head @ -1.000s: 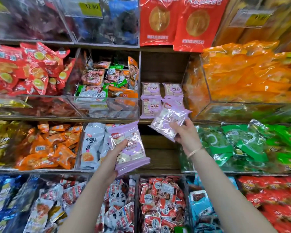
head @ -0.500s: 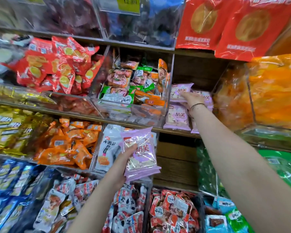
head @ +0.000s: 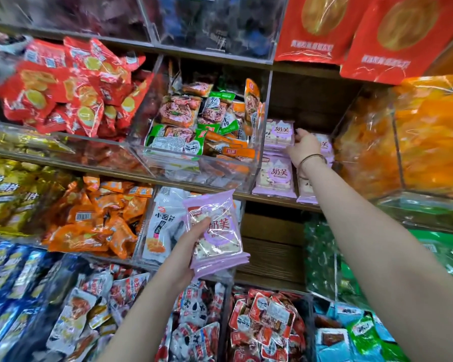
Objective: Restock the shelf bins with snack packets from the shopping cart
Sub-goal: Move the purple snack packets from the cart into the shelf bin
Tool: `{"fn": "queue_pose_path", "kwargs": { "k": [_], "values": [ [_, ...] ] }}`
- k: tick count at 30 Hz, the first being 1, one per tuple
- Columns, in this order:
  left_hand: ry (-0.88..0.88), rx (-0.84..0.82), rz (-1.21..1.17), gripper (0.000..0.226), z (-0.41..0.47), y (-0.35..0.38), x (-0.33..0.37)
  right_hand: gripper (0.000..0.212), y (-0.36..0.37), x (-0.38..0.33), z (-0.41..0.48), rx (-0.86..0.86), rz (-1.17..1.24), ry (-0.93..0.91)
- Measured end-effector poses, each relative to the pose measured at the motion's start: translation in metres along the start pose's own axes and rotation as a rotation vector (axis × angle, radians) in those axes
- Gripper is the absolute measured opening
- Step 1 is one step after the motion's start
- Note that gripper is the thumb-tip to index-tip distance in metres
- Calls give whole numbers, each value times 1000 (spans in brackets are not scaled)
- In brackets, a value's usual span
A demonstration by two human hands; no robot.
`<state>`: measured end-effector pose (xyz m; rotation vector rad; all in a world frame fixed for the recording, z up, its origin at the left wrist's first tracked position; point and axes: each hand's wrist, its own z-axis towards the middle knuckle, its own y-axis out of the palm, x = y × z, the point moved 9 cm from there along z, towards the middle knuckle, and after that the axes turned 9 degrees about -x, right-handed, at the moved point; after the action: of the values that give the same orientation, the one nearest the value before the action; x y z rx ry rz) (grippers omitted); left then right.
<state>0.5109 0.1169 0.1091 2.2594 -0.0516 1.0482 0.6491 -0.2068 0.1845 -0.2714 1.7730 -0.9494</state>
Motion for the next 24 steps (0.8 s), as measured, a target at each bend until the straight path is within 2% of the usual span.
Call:
{"fn": "queue_pose_path", "kwargs": {
  "k": [2,3,5,6,7,8,10,11,16,19,22,24],
  "values": [
    [14,6,-4,71,0,4,0,66,-9,-12,-29,9,-42,-57],
    [5,6,-4,77,-1,6,-1,65,-16,-18,-53,51,-70,-108],
    [9,6,26,88,-1,13,-4,42,-23,-23,-113,132,-8,-206],
    [8,4,45,86,-2,19,-5,27,-19,-19,-145,106,94,-220],
    [11,-11,62,80,-3,26,-5,20,-7,-15,-174,8,193,-212],
    [21,-22,73,75,-5,31,-6,24,11,-11,-201,-149,259,-186],
    [21,-32,110,80,-9,42,-10,37,52,-3,-245,-468,265,-132],
    [18,-39,138,81,-9,46,-14,42,65,3,-259,-543,264,-119],
    [14,-48,182,68,-9,55,-22,36,68,24,-275,-481,441,-45],
    [8,-25,216,71,-9,55,-23,22,63,32,-276,-420,610,5],
    [20,21,209,72,0,44,-23,18,59,41,-271,-339,862,73],
    [0,41,157,60,3,35,-23,16,55,47,-262,-272,1070,125]
  ]
}}
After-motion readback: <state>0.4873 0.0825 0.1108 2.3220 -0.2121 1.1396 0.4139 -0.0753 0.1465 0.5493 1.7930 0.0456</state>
